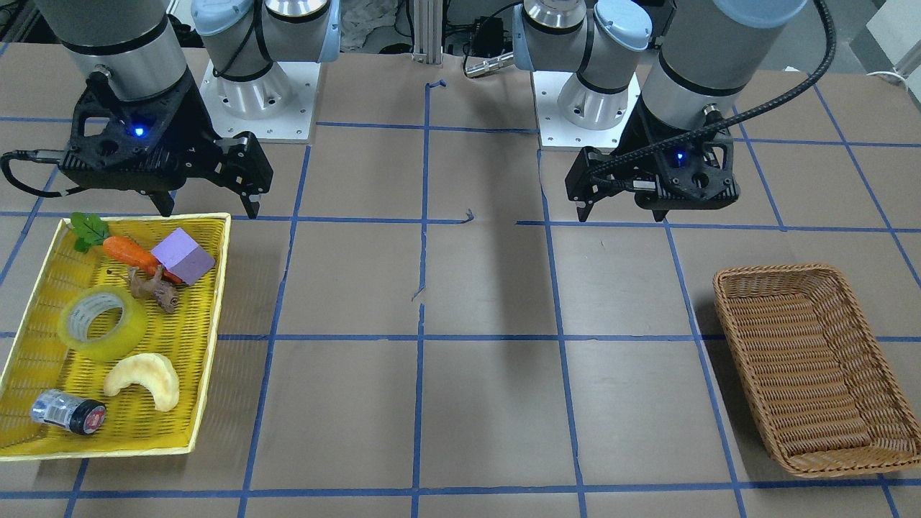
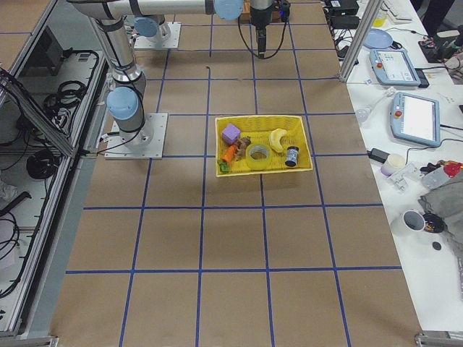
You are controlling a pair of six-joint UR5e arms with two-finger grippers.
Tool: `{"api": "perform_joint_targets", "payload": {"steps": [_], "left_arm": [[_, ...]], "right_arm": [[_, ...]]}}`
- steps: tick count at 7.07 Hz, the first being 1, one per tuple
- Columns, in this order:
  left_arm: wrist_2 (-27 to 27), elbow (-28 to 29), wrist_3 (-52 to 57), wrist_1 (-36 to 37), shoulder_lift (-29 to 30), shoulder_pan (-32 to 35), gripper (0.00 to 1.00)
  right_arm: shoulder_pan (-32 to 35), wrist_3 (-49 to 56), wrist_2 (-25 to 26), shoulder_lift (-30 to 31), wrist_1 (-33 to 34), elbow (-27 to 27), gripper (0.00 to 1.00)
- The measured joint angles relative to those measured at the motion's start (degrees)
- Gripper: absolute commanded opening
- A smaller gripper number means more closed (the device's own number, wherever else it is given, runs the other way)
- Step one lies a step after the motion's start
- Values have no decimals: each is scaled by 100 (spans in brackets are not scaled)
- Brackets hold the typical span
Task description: Transfer tape with both arms
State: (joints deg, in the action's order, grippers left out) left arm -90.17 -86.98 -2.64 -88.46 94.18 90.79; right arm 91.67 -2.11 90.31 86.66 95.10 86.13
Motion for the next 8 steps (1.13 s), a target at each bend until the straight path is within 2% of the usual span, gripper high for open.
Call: {"api": "perform_joint_targets", "payload": {"steps": [4,5,8], "left_arm": [[0,-3,0,-39,15,0,100],[0,-3,0,-40,16,0,100],[0,-3,0,-42,18,0,100]], "right_arm": [[-63,112,20,-27,5,-4,100],[-295,478,52,-81,18,0,100],[-1807,2415,41,-707,227,157,100]]}}
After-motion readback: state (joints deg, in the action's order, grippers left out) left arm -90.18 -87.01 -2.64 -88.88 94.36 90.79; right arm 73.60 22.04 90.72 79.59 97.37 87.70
